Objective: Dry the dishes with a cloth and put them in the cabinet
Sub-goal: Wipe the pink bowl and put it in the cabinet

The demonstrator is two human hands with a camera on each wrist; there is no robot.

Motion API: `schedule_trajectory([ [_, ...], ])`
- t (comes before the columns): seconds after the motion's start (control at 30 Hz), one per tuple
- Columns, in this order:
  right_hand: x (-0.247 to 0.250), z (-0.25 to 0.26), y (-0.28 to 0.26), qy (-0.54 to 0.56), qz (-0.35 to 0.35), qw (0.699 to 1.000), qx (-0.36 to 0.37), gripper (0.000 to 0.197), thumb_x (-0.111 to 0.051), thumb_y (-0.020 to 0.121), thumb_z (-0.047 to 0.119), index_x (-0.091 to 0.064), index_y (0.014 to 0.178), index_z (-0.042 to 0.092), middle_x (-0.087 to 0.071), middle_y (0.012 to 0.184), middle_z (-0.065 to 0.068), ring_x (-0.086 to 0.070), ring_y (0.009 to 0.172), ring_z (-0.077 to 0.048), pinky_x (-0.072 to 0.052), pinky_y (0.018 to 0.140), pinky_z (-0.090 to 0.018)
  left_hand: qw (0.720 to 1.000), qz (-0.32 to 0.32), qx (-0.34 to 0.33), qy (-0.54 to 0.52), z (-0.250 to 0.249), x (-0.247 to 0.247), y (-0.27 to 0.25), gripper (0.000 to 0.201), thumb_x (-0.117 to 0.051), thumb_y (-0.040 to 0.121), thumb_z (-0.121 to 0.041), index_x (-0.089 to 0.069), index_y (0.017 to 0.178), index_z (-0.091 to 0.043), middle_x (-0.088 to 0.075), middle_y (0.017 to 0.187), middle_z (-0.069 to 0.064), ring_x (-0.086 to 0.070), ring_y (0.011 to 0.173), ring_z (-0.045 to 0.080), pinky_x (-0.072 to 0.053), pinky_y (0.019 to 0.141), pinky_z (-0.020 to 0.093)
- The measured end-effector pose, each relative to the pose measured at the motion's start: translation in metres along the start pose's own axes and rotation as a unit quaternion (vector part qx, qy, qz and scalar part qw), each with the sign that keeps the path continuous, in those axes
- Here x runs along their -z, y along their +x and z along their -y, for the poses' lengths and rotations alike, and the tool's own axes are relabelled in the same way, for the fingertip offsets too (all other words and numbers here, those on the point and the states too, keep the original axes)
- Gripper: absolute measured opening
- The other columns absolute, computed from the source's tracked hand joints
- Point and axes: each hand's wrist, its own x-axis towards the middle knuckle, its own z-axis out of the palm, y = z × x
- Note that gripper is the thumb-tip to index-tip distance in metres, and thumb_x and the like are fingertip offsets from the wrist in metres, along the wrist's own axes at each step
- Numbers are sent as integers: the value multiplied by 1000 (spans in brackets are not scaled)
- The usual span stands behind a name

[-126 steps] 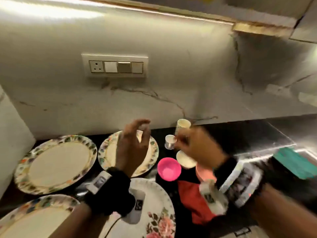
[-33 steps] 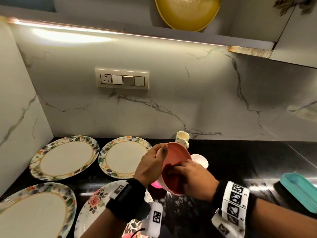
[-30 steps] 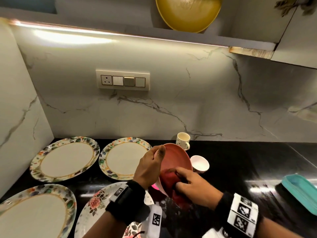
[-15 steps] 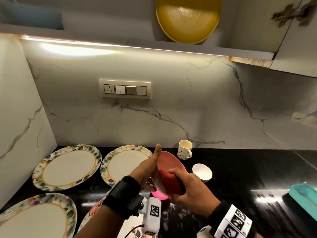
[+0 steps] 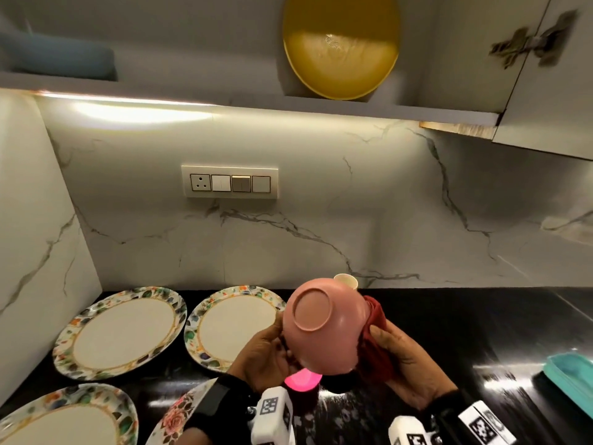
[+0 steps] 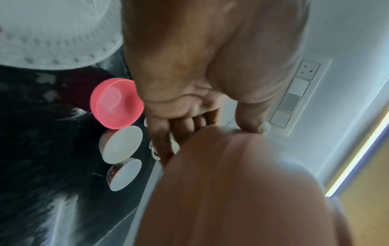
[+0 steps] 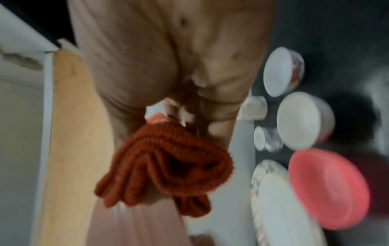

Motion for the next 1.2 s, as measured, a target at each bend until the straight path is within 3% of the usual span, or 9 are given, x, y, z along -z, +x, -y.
schedule_trajectory([
  [0.17, 35, 8, 12, -152, -170, 974, -7, 65, -86, 68, 28, -58, 123, 7, -68, 111, -25, -65, 101, -42, -51, 90, -53, 991, -4, -112, 69, -9, 2, -6, 41, -39, 98, -30, -56, 123, -1, -66, 114, 19, -63, 98, 27, -58, 68, 36],
  [0.33, 27, 31, 48, -298, -130, 941, -95, 37, -59, 87, -2, -60, 121, 12, -67, 111, -24, -64, 101, -39, -48, 96, -58, 943, 25, -172, 283, -3, -19, -16, 31, -46, 98, -24, -69, 106, -6, -68, 110, 21, -60, 106, 38, -49, 94, 55],
  [0.6, -6, 37, 74, -416, -83, 901, -87, 60, -44, 76, -20, -65, 116, 18, -70, 98, -9, -69, 81, -29, -57, 75, -45, 881, -47, -253, 396, -7, -37, -31, 27, -48, 99, -21, -72, 89, -10, -72, 88, 13, -63, 87, 28, -51, 79, 42],
  [0.73, -26, 25, 69, -581, -51, 812, 27, 62, -47, 74, -4, -62, 120, 35, -66, 111, -4, -65, 89, -19, -57, 80, -25, 853, -136, -264, 429, 5, -41, -20, 26, -52, 98, -20, -71, 84, -10, -71, 82, 10, -63, 80, 27, -51, 70, 37],
  [0.8, -44, 13, 62, -700, -28, 705, 106, 57, -46, 77, 5, -61, 123, 35, -62, 119, 0, -59, 103, -17, -43, 88, -15, 866, -182, -260, 386, 10, -40, -13, 25, -54, 96, -18, -70, 80, -8, -70, 79, 15, -60, 74, 26, -51, 67, 40],
  [0.87, -55, -5, 59, -737, -19, 649, 188, 54, -35, 76, 19, -64, 119, 35, -60, 119, 0, -57, 105, -22, -42, 94, -26, 909, -205, -237, 274, 7, -44, -13, 23, -55, 95, -14, -70, 79, -7, -70, 79, 16, -59, 72, 25, -50, 66, 36],
  [1.0, -32, -45, 51, -727, -7, 629, 276, 36, -48, 82, 21, -66, 109, 38, -56, 128, 2, -57, 110, -23, -51, 92, -37, 973, -173, -136, 63, -2, -39, -12, 25, -56, 91, -16, -67, 101, 4, -68, 99, 27, -65, 86, 37, -53, 83, 51],
  [1.1, -3, -61, 37, -734, 63, 601, 312, 46, -69, 75, 9, -63, 109, 40, -48, 140, 6, -44, 132, -20, -46, 102, -38, 984, -159, -78, 30, 1, -29, -10, 36, -53, 90, -22, -63, 109, 7, -65, 108, 32, -63, 97, 43, -52, 86, 55],
  [1.2, 18, -60, 26, -723, 130, 590, 334, 37, -56, 83, 12, -62, 106, 39, -41, 146, 9, -31, 142, -17, -40, 108, -38, 983, -177, -53, -1, 9, -17, -7, 39, -41, 100, -24, -56, 113, 9, -64, 107, 32, -60, 97, 42, -51, 82, 52],
])
